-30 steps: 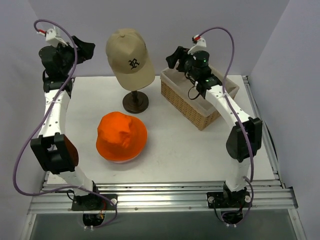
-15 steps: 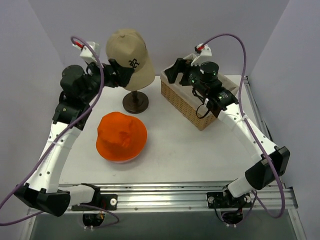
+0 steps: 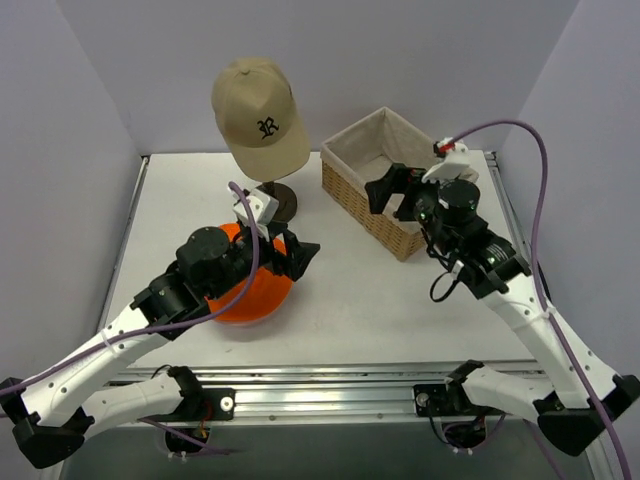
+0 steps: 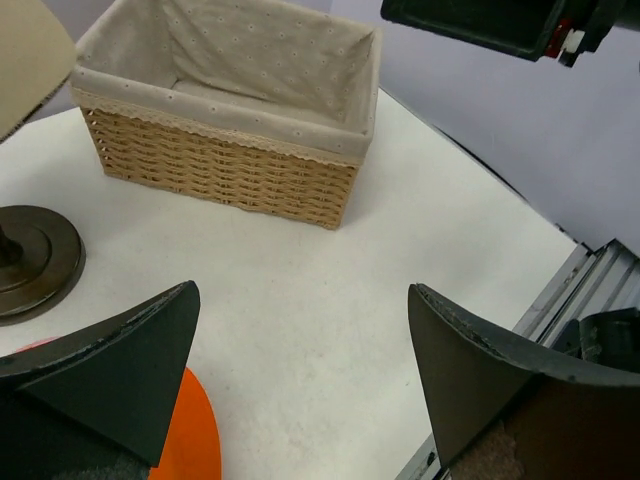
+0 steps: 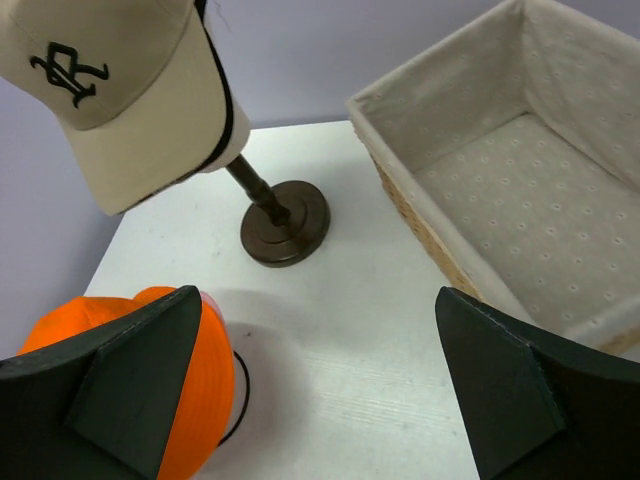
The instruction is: Stack the hats
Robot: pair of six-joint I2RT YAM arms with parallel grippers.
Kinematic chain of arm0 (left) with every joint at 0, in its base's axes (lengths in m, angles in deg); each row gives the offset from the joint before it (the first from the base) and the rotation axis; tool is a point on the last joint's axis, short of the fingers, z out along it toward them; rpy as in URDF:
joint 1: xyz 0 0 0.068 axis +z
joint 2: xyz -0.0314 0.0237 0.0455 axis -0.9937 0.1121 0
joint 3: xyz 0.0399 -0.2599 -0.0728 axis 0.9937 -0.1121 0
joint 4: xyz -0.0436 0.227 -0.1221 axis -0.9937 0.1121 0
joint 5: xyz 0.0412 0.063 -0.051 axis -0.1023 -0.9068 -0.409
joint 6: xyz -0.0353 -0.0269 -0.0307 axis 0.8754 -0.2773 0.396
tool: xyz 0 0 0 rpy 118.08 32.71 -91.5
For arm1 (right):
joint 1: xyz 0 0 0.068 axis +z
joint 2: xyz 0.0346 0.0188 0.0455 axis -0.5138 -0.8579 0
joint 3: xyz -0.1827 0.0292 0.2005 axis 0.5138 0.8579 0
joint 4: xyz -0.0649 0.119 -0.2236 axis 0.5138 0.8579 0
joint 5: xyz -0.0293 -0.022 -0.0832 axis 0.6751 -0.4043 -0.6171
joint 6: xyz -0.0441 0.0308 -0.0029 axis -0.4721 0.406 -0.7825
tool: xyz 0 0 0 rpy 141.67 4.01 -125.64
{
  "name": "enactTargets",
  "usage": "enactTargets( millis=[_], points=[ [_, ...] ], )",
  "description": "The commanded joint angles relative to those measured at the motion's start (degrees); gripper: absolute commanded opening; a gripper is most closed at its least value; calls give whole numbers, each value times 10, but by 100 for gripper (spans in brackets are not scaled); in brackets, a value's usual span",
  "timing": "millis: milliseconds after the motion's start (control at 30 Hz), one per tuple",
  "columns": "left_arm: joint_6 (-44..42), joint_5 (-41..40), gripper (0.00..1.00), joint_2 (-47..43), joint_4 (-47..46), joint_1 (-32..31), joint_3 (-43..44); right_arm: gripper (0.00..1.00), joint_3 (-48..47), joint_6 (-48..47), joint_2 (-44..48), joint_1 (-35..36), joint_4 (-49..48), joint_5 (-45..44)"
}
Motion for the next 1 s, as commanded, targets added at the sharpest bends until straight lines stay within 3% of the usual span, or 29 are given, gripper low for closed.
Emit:
enactTargets(
  millis=[0, 300, 500, 600, 967],
  points=[
    [-40, -79, 94, -33, -72, -51, -18, 100, 50, 8, 63, 5, 38, -65],
    [-69, -140, 94, -53, -96, -110, -60, 100, 129, -4, 211, 6, 4, -85],
    [-77, -132, 94, -69, -110, -110, -76, 100, 135, -7, 214, 6, 15, -108],
    [-80, -142, 94, -83, -159, -110, -105, 100, 139, -9, 212, 6, 10, -121],
    [-91, -139, 94, -90, -155, -110, -106, 100, 142, -15, 231, 6, 10, -115]
  ],
)
